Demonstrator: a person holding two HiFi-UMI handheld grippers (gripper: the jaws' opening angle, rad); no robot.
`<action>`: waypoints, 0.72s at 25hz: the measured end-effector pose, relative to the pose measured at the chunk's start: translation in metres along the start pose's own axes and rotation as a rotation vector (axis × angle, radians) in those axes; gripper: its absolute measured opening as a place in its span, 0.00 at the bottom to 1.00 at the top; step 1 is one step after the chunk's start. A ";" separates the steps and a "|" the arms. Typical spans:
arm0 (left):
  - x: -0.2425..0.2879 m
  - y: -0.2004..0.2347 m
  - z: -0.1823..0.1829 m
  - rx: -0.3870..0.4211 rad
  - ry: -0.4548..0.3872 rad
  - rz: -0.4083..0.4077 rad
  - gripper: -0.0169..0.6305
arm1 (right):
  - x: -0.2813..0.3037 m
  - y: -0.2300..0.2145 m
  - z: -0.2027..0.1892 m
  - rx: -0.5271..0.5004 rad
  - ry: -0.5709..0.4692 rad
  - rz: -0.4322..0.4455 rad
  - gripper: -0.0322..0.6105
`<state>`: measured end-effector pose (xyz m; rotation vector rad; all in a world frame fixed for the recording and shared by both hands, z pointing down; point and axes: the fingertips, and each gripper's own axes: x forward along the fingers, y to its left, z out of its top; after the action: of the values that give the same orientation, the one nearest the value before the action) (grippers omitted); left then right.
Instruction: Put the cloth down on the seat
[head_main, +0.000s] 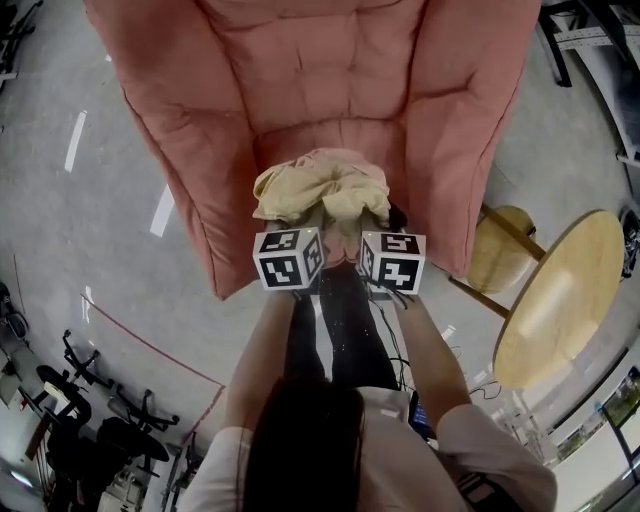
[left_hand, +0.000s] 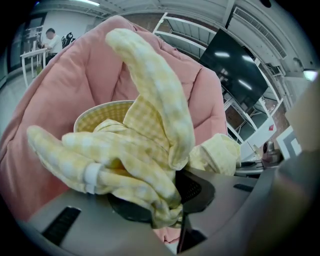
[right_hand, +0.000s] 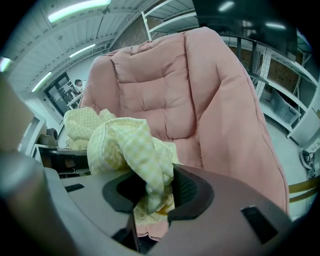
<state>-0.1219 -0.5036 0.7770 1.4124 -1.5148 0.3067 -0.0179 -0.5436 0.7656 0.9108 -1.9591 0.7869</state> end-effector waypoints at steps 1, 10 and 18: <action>0.006 0.002 -0.003 -0.004 0.001 0.003 0.20 | 0.006 -0.003 -0.002 -0.003 0.002 -0.002 0.28; 0.040 0.016 -0.013 -0.010 0.012 0.014 0.20 | 0.043 -0.014 -0.012 -0.003 0.024 -0.002 0.28; 0.055 0.020 -0.026 -0.006 0.024 0.021 0.20 | 0.057 -0.021 -0.025 -0.005 0.042 -0.005 0.28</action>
<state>-0.1169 -0.5118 0.8401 1.3844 -1.5105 0.3301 -0.0137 -0.5529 0.8303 0.8891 -1.9207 0.7921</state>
